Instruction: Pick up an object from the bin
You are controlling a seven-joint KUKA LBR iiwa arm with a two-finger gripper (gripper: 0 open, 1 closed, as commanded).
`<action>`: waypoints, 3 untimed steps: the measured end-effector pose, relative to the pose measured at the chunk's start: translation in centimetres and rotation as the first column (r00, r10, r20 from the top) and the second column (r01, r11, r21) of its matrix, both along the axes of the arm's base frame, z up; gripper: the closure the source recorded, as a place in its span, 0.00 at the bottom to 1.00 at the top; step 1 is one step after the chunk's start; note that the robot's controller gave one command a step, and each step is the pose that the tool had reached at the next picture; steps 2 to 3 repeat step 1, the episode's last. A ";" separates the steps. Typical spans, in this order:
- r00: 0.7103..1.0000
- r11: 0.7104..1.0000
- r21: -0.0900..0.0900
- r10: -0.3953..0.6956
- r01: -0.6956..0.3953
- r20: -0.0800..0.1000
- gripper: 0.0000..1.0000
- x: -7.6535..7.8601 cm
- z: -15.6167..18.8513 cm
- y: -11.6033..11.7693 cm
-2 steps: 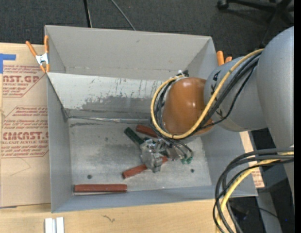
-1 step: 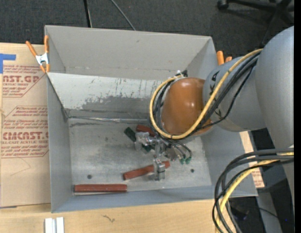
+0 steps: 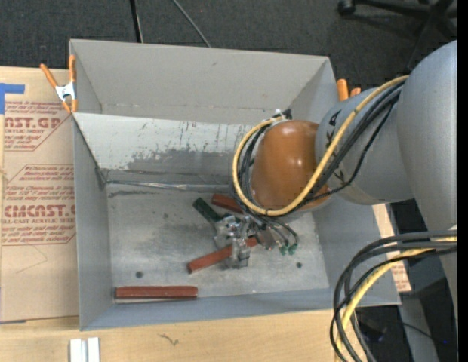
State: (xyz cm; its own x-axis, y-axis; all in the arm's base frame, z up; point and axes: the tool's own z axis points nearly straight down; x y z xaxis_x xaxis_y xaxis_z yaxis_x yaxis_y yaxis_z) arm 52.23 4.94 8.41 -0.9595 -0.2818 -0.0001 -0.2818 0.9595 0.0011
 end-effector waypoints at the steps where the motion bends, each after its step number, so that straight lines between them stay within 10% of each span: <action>1: 1.000 1.000 -0.001 -0.011 0.011 0.011 1.00 1.9 13.7 -1.6; 3: 1.000 1.000 -0.001 -0.011 0.011 0.011 1.00 1.9 13.7 -1.6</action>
Offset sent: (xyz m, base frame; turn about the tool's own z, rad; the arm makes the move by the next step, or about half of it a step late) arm 0.0160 -0.0167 0.1320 0.0105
